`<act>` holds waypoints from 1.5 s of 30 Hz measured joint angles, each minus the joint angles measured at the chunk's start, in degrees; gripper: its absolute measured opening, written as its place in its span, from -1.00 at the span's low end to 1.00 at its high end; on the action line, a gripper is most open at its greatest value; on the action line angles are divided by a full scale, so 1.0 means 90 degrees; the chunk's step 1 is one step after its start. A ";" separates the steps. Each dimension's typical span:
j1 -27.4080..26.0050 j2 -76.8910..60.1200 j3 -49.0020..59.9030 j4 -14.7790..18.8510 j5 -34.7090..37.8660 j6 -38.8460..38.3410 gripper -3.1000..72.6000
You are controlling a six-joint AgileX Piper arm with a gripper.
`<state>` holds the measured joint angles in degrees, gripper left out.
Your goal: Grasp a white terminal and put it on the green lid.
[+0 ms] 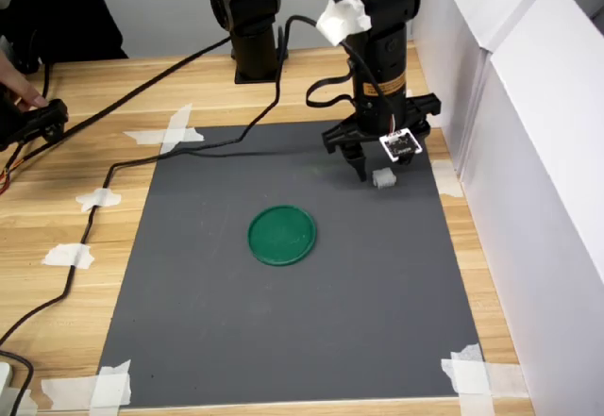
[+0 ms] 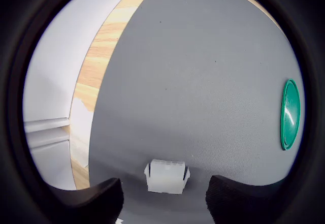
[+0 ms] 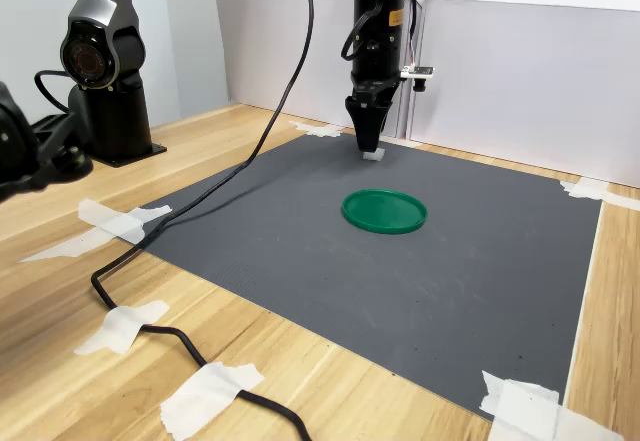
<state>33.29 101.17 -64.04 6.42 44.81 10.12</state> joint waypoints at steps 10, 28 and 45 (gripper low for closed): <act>0.0000 0.0160 0.0000 -0.0022 -0.0214 0.0114 0.88; 0.0000 0.0306 -0.0049 -0.0142 -0.0260 0.0174 0.60; -0.0164 -0.0129 -0.0110 0.0004 0.0053 -0.0577 -0.10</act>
<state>31.82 100.01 -65.03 6.46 45.29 4.93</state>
